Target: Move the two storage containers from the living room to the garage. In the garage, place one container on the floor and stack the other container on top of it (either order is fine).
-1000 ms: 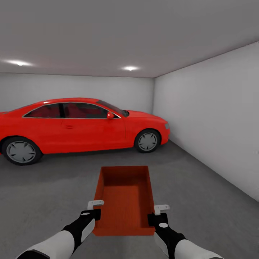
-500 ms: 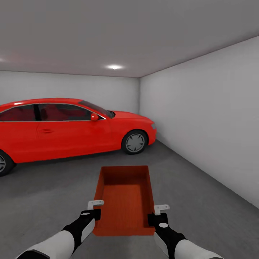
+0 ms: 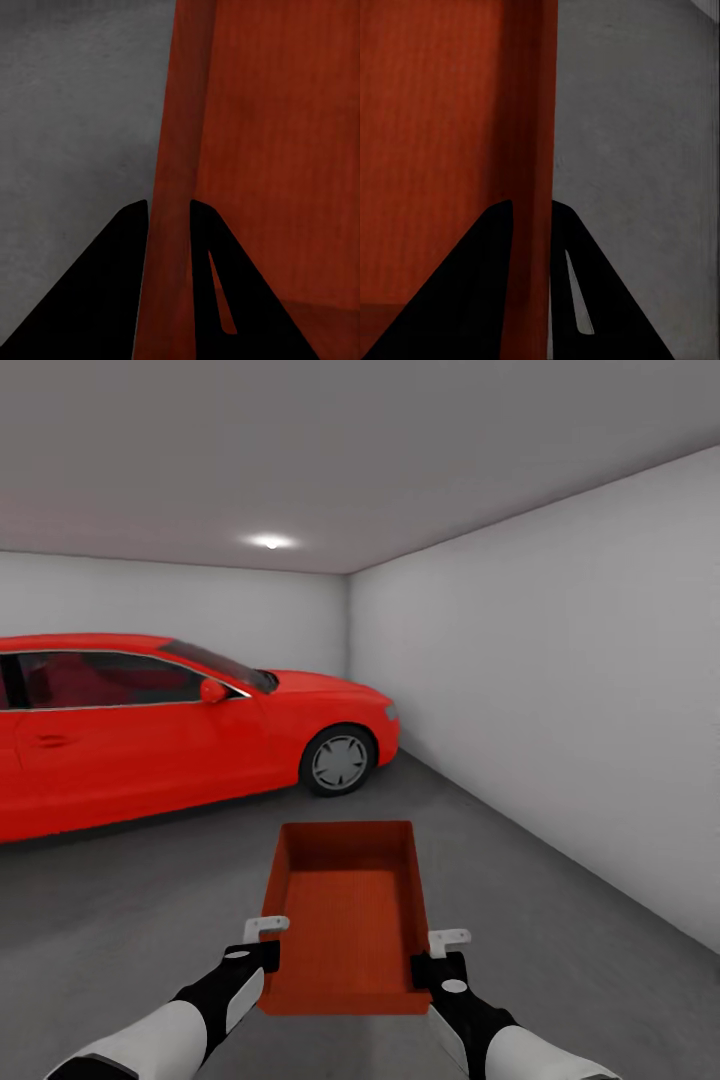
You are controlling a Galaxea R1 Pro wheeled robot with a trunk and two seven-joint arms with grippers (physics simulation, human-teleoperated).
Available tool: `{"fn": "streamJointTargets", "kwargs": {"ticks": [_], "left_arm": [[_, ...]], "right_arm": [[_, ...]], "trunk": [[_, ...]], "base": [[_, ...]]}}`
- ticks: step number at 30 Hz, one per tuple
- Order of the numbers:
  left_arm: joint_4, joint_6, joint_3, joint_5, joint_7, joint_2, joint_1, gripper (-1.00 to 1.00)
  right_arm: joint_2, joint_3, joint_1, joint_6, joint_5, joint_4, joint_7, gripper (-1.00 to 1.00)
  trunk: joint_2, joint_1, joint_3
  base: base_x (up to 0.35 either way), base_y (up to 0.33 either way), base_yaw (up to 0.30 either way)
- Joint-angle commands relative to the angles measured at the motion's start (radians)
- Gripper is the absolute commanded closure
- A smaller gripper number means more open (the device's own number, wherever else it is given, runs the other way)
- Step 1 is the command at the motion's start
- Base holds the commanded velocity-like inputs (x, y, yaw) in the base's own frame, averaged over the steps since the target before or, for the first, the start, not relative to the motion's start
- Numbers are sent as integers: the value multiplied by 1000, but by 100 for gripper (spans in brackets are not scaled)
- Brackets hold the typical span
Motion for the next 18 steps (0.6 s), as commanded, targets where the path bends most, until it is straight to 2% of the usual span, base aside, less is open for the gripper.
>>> {"fn": "streamJointTargets", "kwargs": {"ticks": [1, 18], "left_arm": [[-5, -35, 21, -15, 12, 17, 0, 100], [-5, -35, 21, -15, 12, 16, 0, 100]], "right_arm": [[0, -16, 0, 0, -11, 2, -1, 100], [0, -16, 0, 0, -11, 2, -1, 100]], "trunk": [[-1, 1, 0], [-1, 1, 0]], "base": [[322, 14, -245], [322, 95, -252]]}}
